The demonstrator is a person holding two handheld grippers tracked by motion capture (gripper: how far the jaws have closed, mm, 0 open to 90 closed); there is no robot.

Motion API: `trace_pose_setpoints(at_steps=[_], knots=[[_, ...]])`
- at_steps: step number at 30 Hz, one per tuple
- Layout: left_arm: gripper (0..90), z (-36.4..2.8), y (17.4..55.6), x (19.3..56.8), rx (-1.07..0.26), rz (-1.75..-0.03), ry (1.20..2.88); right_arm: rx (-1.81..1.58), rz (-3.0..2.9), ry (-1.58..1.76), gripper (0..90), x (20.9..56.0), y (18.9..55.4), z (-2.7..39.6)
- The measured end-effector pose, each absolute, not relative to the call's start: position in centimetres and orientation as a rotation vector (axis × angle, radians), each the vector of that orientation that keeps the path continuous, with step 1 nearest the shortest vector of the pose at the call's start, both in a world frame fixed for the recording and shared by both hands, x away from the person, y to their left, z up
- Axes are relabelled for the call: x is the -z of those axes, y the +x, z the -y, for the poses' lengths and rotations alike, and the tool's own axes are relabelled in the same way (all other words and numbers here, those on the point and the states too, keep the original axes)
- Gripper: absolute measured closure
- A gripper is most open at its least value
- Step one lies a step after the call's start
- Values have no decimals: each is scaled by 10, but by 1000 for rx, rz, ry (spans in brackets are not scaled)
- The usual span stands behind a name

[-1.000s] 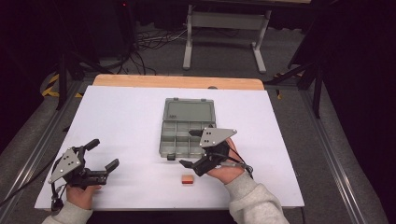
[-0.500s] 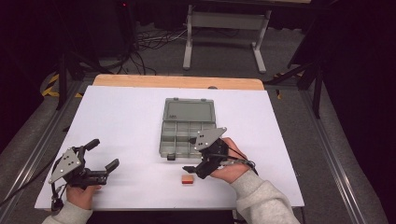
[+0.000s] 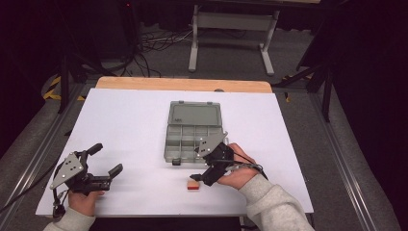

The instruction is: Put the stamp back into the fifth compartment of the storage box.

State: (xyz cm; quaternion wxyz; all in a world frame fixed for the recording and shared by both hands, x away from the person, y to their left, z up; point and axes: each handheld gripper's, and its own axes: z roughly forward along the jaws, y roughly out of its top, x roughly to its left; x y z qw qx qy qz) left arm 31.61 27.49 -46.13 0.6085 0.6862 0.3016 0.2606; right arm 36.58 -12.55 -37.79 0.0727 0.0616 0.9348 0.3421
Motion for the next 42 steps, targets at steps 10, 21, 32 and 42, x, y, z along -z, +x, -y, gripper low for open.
trace_pose_setpoints(at_steps=[10,21,32,42], knots=[[1,-275,316,461,-602,-697,1585,-929,-2874,162,198,383,365,121],[1,-275,316,461,-601,-696,1584,-848,-2909,133,217,387,363,117],[1,-275,316,461,-604,-695,1588,-726,-2974,95,232,395,362,110],[1,-275,316,461,-605,-691,1593,-665,-3011,80,264,400,361,103]])
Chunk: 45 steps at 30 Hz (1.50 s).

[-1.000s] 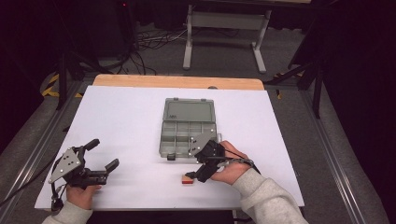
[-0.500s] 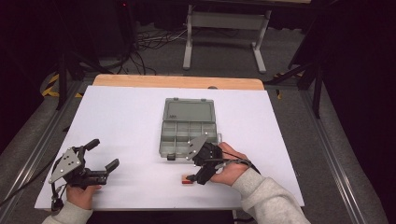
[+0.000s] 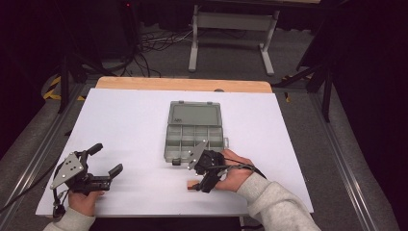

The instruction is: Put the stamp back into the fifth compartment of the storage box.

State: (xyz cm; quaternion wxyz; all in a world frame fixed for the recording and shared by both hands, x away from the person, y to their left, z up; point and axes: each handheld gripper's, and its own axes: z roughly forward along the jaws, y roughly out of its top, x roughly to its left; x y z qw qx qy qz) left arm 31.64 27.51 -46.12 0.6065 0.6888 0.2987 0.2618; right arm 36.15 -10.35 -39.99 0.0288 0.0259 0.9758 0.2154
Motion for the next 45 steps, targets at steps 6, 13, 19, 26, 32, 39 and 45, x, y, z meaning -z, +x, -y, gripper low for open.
trace_pose_setpoints(at_steps=[6,13,19,26,32,39,45], knots=[[1,-275,316,461,-605,-690,1593,-645,-3045,71,296,405,361,99],[1,-275,316,461,-608,-689,1595,-635,-3049,48,345,411,359,96],[1,-275,316,461,-608,-688,1596,-617,-3063,51,405,418,359,95],[1,-275,316,461,-607,-688,1596,-583,-3078,51,501,422,360,94],[1,-275,316,461,-607,-688,1593,-574,-3094,69,572,425,362,94],[1,-275,316,461,-607,-687,1593,-556,-3107,65,631,428,363,93],[1,-275,316,461,-607,-687,1593,-541,-3114,84,656,428,361,93]])
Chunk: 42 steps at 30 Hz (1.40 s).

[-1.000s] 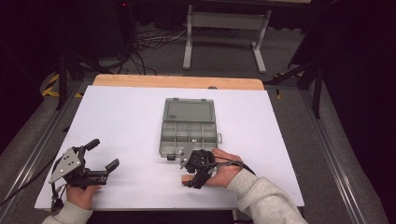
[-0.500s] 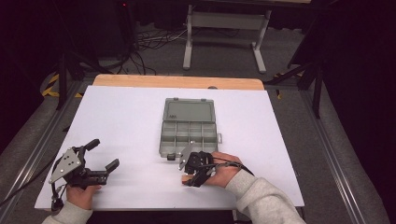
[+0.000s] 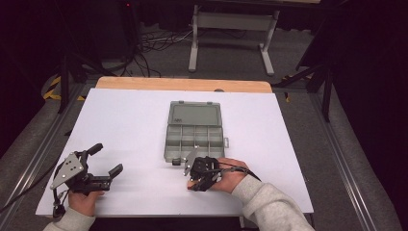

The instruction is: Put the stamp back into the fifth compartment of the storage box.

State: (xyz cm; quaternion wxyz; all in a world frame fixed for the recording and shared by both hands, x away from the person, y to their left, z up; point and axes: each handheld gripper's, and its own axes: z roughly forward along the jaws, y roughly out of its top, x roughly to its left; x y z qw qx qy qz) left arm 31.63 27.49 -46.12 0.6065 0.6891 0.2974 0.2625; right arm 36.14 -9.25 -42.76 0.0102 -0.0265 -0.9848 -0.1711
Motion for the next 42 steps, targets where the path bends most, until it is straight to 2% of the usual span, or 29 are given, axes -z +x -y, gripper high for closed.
trace_pose_setpoints(at_steps=[12,42], knots=[[1,-275,316,461,-606,-689,1593,565,3078,-78,658,425,361,93],[1,-275,316,461,-607,-689,1596,936,3070,-107,659,375,364,103]])
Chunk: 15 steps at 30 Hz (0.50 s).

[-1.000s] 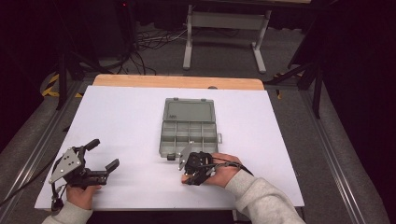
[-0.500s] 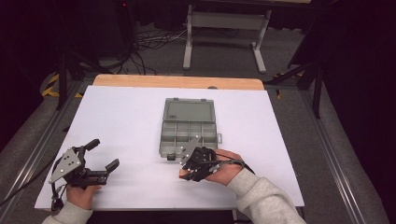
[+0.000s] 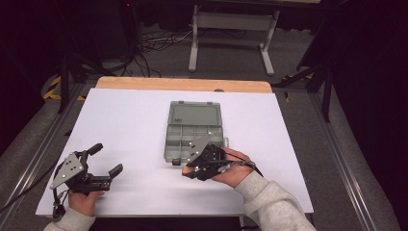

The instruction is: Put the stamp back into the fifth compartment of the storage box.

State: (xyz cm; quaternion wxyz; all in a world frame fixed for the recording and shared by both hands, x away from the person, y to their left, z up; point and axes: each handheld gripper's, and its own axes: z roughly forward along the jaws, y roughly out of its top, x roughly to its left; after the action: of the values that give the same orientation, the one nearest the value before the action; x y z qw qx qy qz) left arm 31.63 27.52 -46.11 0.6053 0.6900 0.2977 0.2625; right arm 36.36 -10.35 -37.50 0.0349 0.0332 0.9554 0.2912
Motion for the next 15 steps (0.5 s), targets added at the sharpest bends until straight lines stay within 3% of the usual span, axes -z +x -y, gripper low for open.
trace_pose_setpoints(at_steps=[15], knots=[[1,-275,316,461,-604,-688,1593,-934,-2871,149,659,359,376,102]])
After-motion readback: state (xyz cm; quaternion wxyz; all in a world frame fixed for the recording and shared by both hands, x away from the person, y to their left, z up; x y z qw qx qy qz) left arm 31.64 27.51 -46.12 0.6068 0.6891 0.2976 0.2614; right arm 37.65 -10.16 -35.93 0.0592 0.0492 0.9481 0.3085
